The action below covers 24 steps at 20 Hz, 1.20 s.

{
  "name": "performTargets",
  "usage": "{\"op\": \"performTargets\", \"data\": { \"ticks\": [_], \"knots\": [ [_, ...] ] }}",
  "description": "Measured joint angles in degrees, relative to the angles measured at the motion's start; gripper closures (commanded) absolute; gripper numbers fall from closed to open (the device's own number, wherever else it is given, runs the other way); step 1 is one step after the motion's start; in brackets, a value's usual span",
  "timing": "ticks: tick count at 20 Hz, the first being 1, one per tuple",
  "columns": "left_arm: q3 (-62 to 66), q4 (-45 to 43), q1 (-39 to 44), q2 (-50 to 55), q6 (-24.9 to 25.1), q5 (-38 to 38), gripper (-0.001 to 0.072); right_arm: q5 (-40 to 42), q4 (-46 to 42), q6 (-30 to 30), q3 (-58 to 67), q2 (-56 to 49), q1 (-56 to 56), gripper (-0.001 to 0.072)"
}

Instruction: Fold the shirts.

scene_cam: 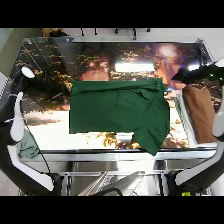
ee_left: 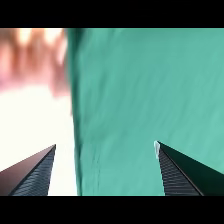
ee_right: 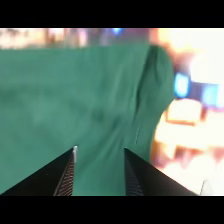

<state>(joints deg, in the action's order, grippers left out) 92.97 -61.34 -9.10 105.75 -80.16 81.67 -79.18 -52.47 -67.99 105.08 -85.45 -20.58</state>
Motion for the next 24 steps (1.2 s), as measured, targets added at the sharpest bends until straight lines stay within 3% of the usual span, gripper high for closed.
{"op": "performTargets", "data": {
  "ticks": [3, 4, 5, 8, 16, 18, 20, 21, 22, 23, 24],
  "knots": [
    [-15.08, 0.85, -2.25, -6.27, 1.49, -1.68, 0.0008, -3.17, 0.68, -1.38, -13.09, 8.90, -3.19, 0.0363],
    [-19.17, 1.44, -2.69, -7.91, 2.27, -2.67, 0.0008, -3.39, 0.83, -1.55, -18.08, 12.17, -4.50, 0.0319],
    [-22.84, 2.34, -2.93, -9.33, 2.89, -3.72, 0.0009, -3.58, 0.83, -1.92, -22.58, 15.10, -5.77, 0.0216],
    [-30.58, 5.42, -3.19, -11.89, 4.46, -7.13, 0.0248, -3.48, 0.92, -2.78, -36.79, 23.96, -10.27, 0.0207],
    [-36.44, 15.28, -0.42, -11.65, 10.01, -10.38, 0.0258, 2.67, 0.46, -3.63, -67.65, 34.86, -16.57, 0.0208],
    [-36.85, 15.50, 0.68, -10.86, 10.69, -10.75, 0.0592, 4.92, 1.86, -2.58, -73.77, 34.71, -16.81, 0.0209],
    [-37.09, 15.43, 1.20, -10.27, 11.32, -10.86, 0.0596, 6.69, 5.14, -0.11, -78.44, 34.07, -16.92, 0.0210],
    [-37.13, 15.65, 1.31, -10.14, 11.54, -10.80, 0.0597, 7.26, 7.32, 1.22, -80.02, 33.59, -16.96, 0.0218],
    [-37.13, 15.78, 1.36, -10.05, 11.72, -10.75, 0.0604, 7.85, 9.25, 2.60, -81.09, 32.87, -16.96, 0.0333],
    [-37.16, 15.76, 1.44, -9.99, 11.80, -10.84, 0.0690, 9.14, 10.88, 4.50, -81.96, 31.93, -16.98, 0.0443],
    [-37.18, 15.82, 1.44, -9.92, 11.91, -10.73, 0.0690, 10.21, 12.79, 6.32, -82.51, 30.91, -17.05, 0.0541]
  ]
}}
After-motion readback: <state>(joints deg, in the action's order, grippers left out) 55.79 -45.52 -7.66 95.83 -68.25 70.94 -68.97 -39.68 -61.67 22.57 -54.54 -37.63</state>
